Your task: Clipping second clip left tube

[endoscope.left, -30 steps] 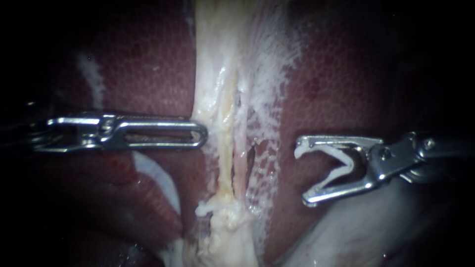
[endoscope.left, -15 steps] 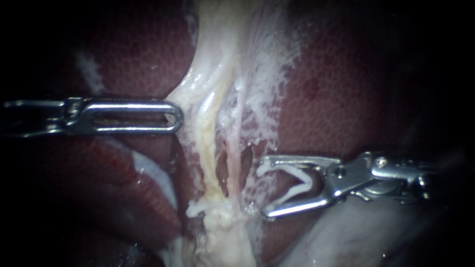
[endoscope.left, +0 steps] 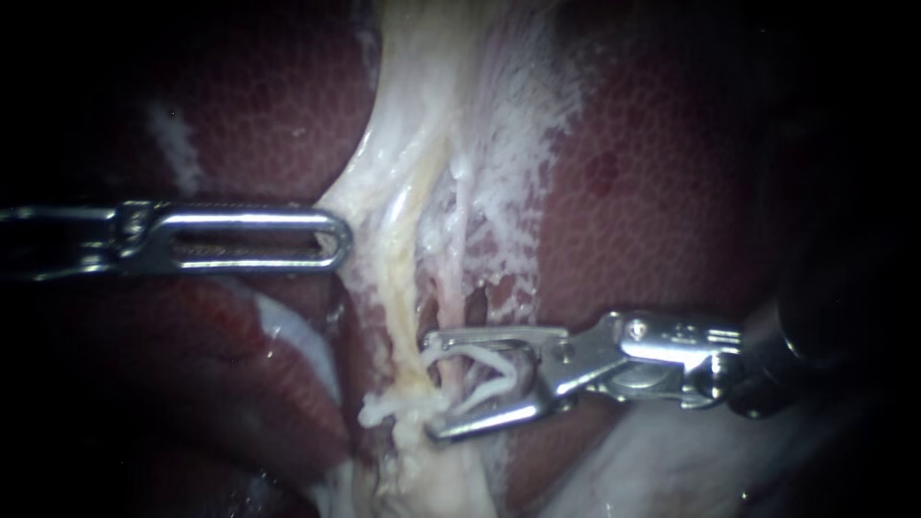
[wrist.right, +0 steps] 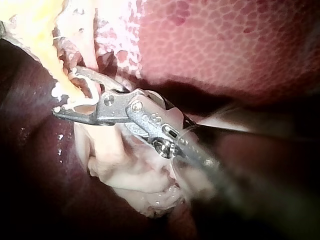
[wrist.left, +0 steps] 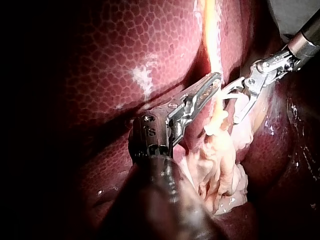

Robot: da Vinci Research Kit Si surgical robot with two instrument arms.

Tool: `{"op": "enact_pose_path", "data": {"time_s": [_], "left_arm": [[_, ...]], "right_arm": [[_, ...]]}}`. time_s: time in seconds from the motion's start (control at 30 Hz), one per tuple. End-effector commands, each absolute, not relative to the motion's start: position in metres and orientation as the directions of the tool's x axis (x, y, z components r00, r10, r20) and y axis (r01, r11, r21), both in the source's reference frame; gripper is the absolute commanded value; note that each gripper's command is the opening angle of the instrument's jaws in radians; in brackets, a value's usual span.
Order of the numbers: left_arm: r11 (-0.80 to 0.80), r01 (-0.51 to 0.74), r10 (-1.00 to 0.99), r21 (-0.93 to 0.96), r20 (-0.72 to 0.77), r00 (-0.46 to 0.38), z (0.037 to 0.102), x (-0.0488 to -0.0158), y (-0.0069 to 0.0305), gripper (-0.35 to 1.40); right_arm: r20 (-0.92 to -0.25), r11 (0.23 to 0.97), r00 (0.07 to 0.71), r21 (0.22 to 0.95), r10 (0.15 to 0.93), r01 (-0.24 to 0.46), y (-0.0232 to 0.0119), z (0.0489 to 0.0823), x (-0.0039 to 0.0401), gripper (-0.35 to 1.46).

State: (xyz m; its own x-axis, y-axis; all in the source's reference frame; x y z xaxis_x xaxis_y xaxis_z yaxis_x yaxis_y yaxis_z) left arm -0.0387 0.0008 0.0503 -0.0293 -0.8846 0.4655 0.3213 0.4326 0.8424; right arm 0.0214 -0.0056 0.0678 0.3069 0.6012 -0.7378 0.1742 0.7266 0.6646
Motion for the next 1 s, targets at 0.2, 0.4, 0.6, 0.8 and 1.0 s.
{"op": "enact_pose_path", "data": {"time_s": [0.2, 0.4, 0.6, 0.8, 1.0], "left_arm": [[0.434, 0.323, -0.884, 0.841, 0.467, -0.029, 0.0503, -0.0388, 0.0006, -0.35], [0.434, 0.323, -0.884, 0.841, 0.467, -0.029, 0.0503, -0.0388, 0.0006, -0.35], [0.434, 0.322, -0.884, 0.841, 0.467, -0.029, 0.0505, -0.0388, 0.0006, -0.35], [0.435, 0.322, -0.884, 0.841, 0.468, -0.028, 0.0507, -0.0387, 0.0007, -0.35], [0.435, 0.323, -0.883, 0.841, 0.468, -0.029, 0.0508, -0.0388, 0.0006, -0.35]], "right_arm": [[-0.738, 0.728, 0.309, 0.664, 0.600, 0.173, -0.0056, 0.0680, 0.0222, 0.59], [-0.731, 0.714, 0.313, 0.674, 0.607, 0.189, -0.0060, 0.0675, 0.0225, 0.59], [-0.734, 0.703, 0.314, 0.674, 0.602, 0.228, -0.0064, 0.0666, 0.0229, 0.57], [-0.733, 0.699, 0.308, 0.676, 0.606, 0.235, -0.0061, 0.0660, 0.0235, 0.57], [-0.734, 0.699, 0.308, 0.675, 0.605, 0.236, -0.0059, 0.0661, 0.0248, 0.57]]}}
